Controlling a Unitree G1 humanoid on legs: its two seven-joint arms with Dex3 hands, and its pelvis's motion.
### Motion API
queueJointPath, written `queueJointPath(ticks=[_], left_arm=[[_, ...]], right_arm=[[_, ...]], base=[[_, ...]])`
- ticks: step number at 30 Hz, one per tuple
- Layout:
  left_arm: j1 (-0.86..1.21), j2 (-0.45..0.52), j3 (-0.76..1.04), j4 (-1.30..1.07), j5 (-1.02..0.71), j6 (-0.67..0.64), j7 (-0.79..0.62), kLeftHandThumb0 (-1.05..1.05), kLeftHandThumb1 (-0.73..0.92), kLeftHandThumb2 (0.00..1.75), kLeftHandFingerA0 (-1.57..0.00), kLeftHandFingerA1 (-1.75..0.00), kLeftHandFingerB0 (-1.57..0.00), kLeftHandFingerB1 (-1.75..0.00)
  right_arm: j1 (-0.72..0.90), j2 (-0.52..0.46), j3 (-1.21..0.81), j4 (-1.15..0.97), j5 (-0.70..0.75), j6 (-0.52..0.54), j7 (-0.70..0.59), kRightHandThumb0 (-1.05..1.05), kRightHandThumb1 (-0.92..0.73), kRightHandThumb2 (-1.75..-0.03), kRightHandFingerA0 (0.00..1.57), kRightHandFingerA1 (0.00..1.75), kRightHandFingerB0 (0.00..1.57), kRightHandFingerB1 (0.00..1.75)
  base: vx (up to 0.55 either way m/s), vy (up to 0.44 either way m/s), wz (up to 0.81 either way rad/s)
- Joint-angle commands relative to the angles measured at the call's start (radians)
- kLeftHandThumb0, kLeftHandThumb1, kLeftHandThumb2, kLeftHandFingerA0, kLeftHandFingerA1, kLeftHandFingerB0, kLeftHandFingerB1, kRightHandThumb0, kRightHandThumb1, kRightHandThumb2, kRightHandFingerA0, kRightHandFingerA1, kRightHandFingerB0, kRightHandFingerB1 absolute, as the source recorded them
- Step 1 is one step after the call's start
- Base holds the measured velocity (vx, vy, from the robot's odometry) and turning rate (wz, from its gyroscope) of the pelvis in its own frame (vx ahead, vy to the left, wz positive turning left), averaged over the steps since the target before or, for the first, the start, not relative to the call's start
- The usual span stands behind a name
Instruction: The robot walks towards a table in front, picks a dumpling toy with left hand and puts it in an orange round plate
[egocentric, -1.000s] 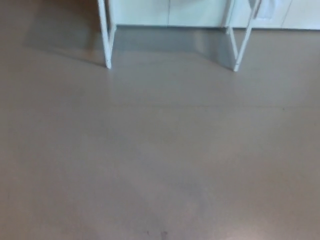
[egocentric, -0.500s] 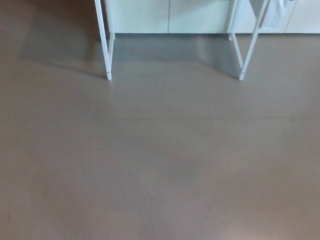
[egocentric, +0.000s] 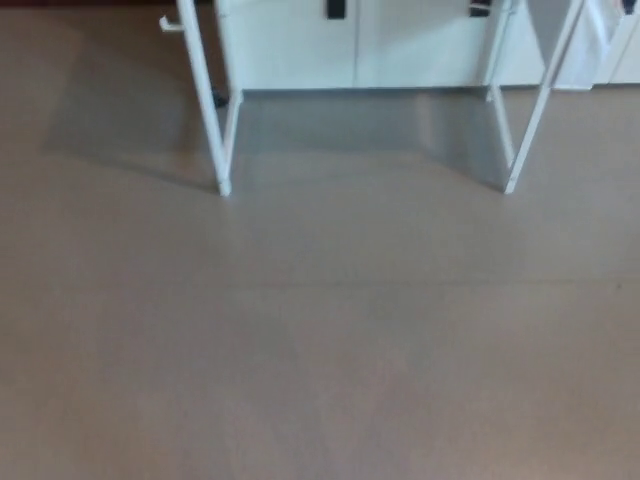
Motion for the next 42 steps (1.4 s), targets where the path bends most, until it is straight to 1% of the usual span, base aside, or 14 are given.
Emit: queueJointPath(ticks=[1, 2, 7, 9, 10, 19, 22, 23, 27, 30, 34, 39, 40, 42], left_arm=[[-0.011, 0.016, 0.000, -0.001, 0.004, -0.006, -0.010, -0.24, 0.38, 0.90, -0.66, -0.77, -0.17, -0.51], [-0.010, 0.018, -0.002, -0.003, 0.007, -0.010, -0.011, -0.35, 0.57, 0.57, -0.69, -0.74, -0.31, -0.31], [-0.010, 0.019, -0.010, -0.004, 0.013, -0.005, -0.004, -0.36, 0.57, 0.57, -0.67, -0.67, -0.31, -0.31], [-0.011, 0.021, -0.014, 0.005, 0.017, -0.001, -0.002, -0.38, 0.57, 0.59, -0.68, -0.68, -0.32, -0.32], [-0.011, 0.020, -0.011, 0.007, 0.013, -0.005, -0.005, -0.36, 0.56, 0.57, -0.70, -0.80, -0.32, -0.32], [-0.011, 0.021, -0.008, 0.004, 0.006, -0.002, -0.023, -0.36, 0.56, 0.57, -0.70, -0.66, -0.31, -0.31], [0.011, 0.023, -0.006, -0.002, 0.003, -0.016, -0.024, -0.45, 0.45, 0.75, -0.66, -0.76, -0.25, -0.43], [0.011, 0.022, -0.005, -0.002, 0.002, -0.017, -0.024, -0.37, 0.57, 0.57, -0.67, -0.81, -0.31, -0.31], [0.011, 0.020, 0.002, -0.003, -0.006, -0.017, -0.034, -0.36, 0.58, 0.57, -0.66, -0.92, -0.31, -0.31], [0.017, 0.020, -0.001, -0.001, 0.002, -0.020, -0.021, -0.34, 0.57, 0.57, -0.62, -0.66, -0.32, -0.31], [0.017, 0.020, -0.003, 0.000, 0.007, -0.020, -0.017, -0.35, 0.57, 0.57, -0.64, -0.67, -0.31, -0.31], [0.014, 0.022, -0.011, 0.005, 0.015, -0.021, -0.014, -0.37, 0.57, 0.58, -0.60, -0.59, -0.30, -0.31], [0.013, 0.020, -0.009, 0.005, 0.012, -0.020, -0.011, -0.33, 0.58, 0.58, -0.62, -0.63, -0.32, -0.32], [0.015, 0.019, -0.005, 0.005, 0.007, -0.024, -0.012, -0.35, 0.56, 0.57, -0.62, -0.60, -0.32, -0.32]], right_arm=[[-0.016, -0.003, 0.002, 0.007, -0.003, 0.005, 0.001, -0.50, -0.58, -0.81, 0.63, 0.54, 0.30, 0.43], [-0.017, -0.003, 0.005, 0.009, -0.005, 0.005, 0.000, -0.50, -0.58, -0.81, 0.62, 0.54, 0.30, 0.43], [-0.019, -0.001, 0.009, 0.013, -0.005, 0.006, 0.002, -0.50, -0.58, -0.81, 0.62, 0.54, 0.30, 0.43], [-0.022, 0.000, 0.013, 0.012, -0.006, 0.013, 0.008, -0.43, -0.68, -0.61, 0.68, 0.42, 0.34, 0.32], [-0.021, 0.001, 0.009, 0.012, -0.001, 0.007, 0.012, -0.50, -0.58, -0.80, 0.62, 0.55, 0.30, 0.43], [-0.022, 0.001, 0.016, 0.008, -0.006, 0.018, 0.021, -0.50, -0.58, -0.82, 0.59, 0.55, 0.29, 0.43], [-0.008, 0.003, 0.019, 0.002, -0.006, 0.018, 0.025, -0.52, -0.58, -0.82, 0.62, 0.56, 0.30, 0.44], [-0.007, 0.002, 0.019, -0.002, -0.006, 0.016, 0.027, -0.51, -0.57, -0.83, 0.63, 0.58, 0.31, 0.44], [-0.002, 0.004, 0.015, -0.006, 0.001, 0.012, 0.029, -0.51, -0.58, -0.82, 0.61, 0.56, 0.31, 0.44], [0.004, 0.001, 0.024, -0.006, -0.007, 0.006, 0.040, -0.51, -0.58, -0.84, 0.64, 0.59, 0.31, 0.45], [-0.006, 0.005, 0.029, 0.018, -0.011, 0.011, 0.035, -0.42, -0.68, -0.60, 0.68, 0.43, 0.36, 0.32], [-0.014, 0.008, 0.029, 0.027, -0.006, 0.013, 0.040, -0.42, -0.68, -0.60, 0.69, 0.43, 0.37, 0.32], [-0.014, 0.007, 0.033, 0.025, -0.010, 0.013, 0.042, -0.50, -0.59, -0.82, 0.63, 0.56, 0.32, 0.44], [-0.012, 0.007, 0.037, 0.019, -0.011, 0.014, 0.045, -0.50, -0.59, -0.83, 0.64, 0.56, 0.32, 0.44]], base=[[0.49, 0.330, -0.79], [0.47, 0.323, -0.54], [0.38, 0.163, -0.02], [0.35, 0.004, 0.14], [0.24, -0.033, 0.15], [0.46, -0.185, 0.27], [0.37, -0.079, 0.00], [0.41, -0.009, -0.04], [0.42, 0.069, -0.21], [0.59, 0.167, -0.17], [0.65, 0.164, -0.44], [0.46, 0.077, 0.06], [0.34, -0.050, 0.18], [0.35, -0.088, 0.26]])
